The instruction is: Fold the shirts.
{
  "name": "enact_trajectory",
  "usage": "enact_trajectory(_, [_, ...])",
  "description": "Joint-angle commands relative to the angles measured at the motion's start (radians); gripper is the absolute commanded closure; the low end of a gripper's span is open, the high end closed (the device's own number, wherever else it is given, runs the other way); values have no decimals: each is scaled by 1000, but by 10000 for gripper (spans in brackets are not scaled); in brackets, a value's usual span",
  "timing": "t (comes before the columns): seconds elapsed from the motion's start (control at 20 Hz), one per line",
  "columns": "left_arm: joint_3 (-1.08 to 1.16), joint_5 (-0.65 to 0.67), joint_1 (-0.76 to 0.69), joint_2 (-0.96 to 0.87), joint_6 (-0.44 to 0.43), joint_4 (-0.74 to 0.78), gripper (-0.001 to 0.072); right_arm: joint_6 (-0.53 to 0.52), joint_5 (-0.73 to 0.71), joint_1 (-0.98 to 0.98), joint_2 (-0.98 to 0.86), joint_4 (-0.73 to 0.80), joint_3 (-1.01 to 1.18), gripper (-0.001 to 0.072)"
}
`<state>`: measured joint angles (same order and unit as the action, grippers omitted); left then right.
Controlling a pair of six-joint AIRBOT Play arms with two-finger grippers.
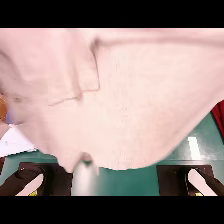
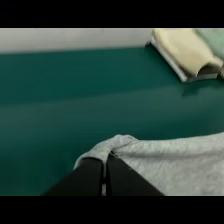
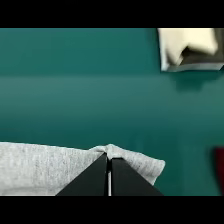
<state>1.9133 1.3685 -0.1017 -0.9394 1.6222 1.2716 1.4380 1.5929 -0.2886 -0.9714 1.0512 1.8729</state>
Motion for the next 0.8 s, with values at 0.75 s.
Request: enact_trajectory(0.75, [-348, -514, 1, -699, -87, 4, 684, 34, -147, 339, -847, 353, 122, 701])
